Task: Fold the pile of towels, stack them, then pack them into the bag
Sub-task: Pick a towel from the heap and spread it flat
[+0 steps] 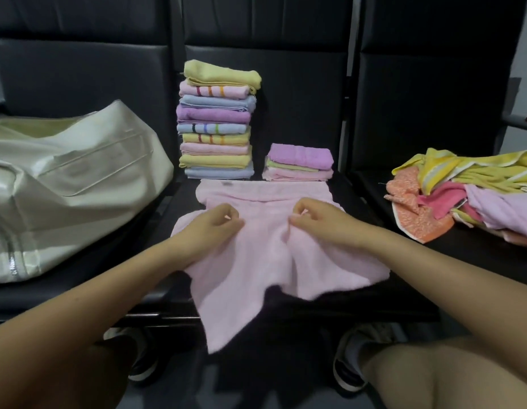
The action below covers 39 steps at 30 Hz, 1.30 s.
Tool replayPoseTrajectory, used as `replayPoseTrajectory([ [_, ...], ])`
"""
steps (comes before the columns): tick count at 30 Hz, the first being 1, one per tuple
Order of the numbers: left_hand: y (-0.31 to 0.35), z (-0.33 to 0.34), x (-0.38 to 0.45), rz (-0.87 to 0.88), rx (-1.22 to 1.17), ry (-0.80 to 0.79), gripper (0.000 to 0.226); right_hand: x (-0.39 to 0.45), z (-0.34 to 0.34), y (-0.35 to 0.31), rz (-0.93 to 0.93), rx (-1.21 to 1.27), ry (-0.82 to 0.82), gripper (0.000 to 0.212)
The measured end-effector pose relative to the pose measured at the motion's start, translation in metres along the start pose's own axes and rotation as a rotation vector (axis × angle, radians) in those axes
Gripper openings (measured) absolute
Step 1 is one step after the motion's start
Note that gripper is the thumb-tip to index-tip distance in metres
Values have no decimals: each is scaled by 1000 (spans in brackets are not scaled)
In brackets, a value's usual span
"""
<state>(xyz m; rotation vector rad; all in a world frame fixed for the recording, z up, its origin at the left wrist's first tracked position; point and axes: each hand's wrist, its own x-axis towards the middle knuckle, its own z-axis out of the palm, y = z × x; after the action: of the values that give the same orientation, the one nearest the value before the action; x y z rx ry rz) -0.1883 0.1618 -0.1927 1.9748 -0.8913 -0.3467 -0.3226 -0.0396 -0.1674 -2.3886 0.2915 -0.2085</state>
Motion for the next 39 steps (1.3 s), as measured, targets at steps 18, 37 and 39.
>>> replayPoseTrajectory([
  [18, -11, -19, 58, 491, 518, 43, 13, 59, 18, 35, -226, -240, 353, 15],
  [37, -12, 8, 13, 174, 225, 7, 29, 10, 52, 2, -240, -554, -8, 38],
  [39, -5, 4, 23, 141, 170, 43, 29, 14, 55, -3, -223, -628, 8, 36],
])
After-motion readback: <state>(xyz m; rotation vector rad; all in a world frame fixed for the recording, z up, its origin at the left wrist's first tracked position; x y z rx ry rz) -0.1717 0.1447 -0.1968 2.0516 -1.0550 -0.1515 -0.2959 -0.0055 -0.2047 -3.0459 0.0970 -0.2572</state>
